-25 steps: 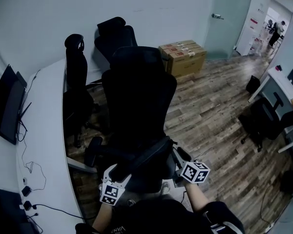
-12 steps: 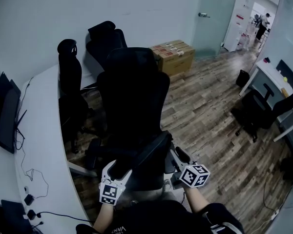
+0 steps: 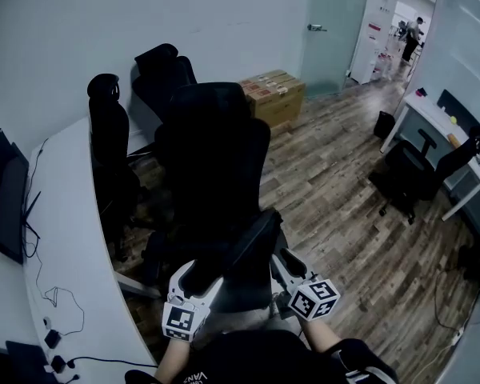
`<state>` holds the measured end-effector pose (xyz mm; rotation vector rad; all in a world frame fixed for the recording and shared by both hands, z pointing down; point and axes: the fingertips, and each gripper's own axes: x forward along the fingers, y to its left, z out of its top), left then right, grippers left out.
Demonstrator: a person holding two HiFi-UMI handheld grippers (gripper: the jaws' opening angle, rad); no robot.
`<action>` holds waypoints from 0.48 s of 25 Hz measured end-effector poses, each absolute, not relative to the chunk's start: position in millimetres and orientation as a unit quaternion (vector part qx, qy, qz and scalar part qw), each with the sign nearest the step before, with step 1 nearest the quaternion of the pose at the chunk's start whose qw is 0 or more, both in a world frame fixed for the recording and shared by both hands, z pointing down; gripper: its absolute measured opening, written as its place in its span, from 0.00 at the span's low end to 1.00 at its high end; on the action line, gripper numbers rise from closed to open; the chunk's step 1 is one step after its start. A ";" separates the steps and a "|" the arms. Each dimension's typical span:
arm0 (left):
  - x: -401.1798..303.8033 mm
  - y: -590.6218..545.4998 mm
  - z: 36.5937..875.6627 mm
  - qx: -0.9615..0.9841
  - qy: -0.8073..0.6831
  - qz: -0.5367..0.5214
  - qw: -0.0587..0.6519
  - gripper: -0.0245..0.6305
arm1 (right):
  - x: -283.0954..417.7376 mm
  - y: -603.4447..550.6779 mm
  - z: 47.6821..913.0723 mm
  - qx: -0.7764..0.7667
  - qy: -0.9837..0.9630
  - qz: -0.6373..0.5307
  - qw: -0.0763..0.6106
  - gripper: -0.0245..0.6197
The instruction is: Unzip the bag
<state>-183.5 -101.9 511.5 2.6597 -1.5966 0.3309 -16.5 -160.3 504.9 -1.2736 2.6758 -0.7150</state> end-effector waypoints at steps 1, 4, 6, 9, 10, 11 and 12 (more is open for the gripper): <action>-181.9 -96.8 507.3 0.855 -0.508 0.102 0.006 0.51 | -18.6 -152.8 505.1 -0.418 0.876 -0.234 0.048 0.28; -179.3 -83.0 496.3 0.862 -0.500 0.086 -0.007 0.51 | -23.9 -133.4 506.5 -0.424 0.874 -0.230 0.051 0.25; -178.6 -75.3 490.0 0.865 -0.498 0.071 -0.007 0.51 | -26.1 -123.1 506.6 -0.428 0.873 -0.225 0.052 0.21; -179.9 -62.1 485.5 0.866 -0.496 0.060 0.000 0.47 | -26.1 -109.2 505.5 -0.439 0.870 -0.217 0.052 0.16; -180.4 -58.1 483.0 0.867 -0.495 0.056 -0.001 0.46 | -26.0 -105.1 504.6 -0.442 0.869 -0.215 0.052 0.15; -180.8 -54.5 480.2 0.868 -0.494 0.053 -0.002 0.44 | -26.1 -101.1 503.6 -0.445 0.868 -0.212 0.052 0.15; -181.2 -51.3 477.9 0.869 -0.492 0.051 -0.003 0.42 | -26.4 -97.3 502.8 -0.448 0.867 -0.210 0.051 0.14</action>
